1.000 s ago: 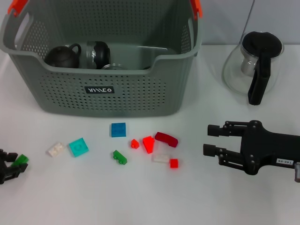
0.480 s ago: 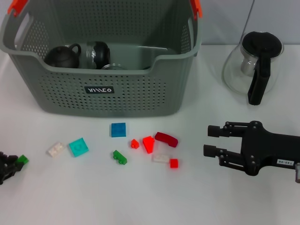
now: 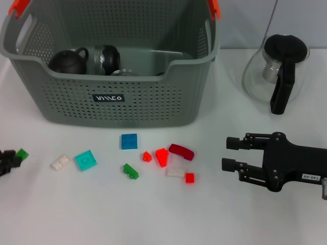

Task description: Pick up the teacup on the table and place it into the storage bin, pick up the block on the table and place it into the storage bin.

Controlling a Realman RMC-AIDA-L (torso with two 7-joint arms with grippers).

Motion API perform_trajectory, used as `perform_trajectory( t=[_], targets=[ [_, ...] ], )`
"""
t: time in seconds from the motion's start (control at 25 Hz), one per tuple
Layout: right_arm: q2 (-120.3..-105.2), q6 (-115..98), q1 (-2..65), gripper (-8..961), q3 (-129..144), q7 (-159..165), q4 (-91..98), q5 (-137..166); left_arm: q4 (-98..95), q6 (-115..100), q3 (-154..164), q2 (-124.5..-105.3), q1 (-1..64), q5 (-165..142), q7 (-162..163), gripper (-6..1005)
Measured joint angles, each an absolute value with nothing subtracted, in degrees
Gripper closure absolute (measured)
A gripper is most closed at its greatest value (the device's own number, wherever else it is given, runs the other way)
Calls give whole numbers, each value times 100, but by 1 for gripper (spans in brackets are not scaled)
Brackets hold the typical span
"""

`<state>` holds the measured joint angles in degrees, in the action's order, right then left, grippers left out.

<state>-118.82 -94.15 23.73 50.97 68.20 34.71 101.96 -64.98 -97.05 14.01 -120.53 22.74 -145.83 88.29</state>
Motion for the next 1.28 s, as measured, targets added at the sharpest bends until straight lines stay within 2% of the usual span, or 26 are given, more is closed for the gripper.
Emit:
perform_trajectory(
  t=[0.12, 0.4, 0.76, 0.96, 1.12, 1.28],
  targets=[
    [-11882, -9415, 2372, 429, 5098, 6820, 3471, 10196, -6292, -10250, 1030, -11863, 2486, -14520, 9087, 797],
    [-11883, -9413, 2403, 430, 5097, 6820, 3471, 10196, -5693, -11352, 694, -11592, 2937, -13669, 10158, 784],
    [-11892, -9415, 2410, 430, 5097, 6820, 3472, 10195, -5438, -11527, 748, -11432, 3493, -12103, 11456, 766],
    [-11905, -9418, 2411, 430, 5097, 6820, 3472, 10195, -5418, -10953, 994, -11309, 3932, -11413, 11936, 756],
    [-11920, -9421, 2410, 429, 5097, 6820, 3471, 10195, -5465, -9646, 2216, -11235, 4217, -11619, 12286, 748],
    [-11939, -9422, 2406, 429, 5097, 6820, 3472, 10195, -5577, -8230, 3542, -11261, 4396, -12492, 12751, 740]
  ],
)
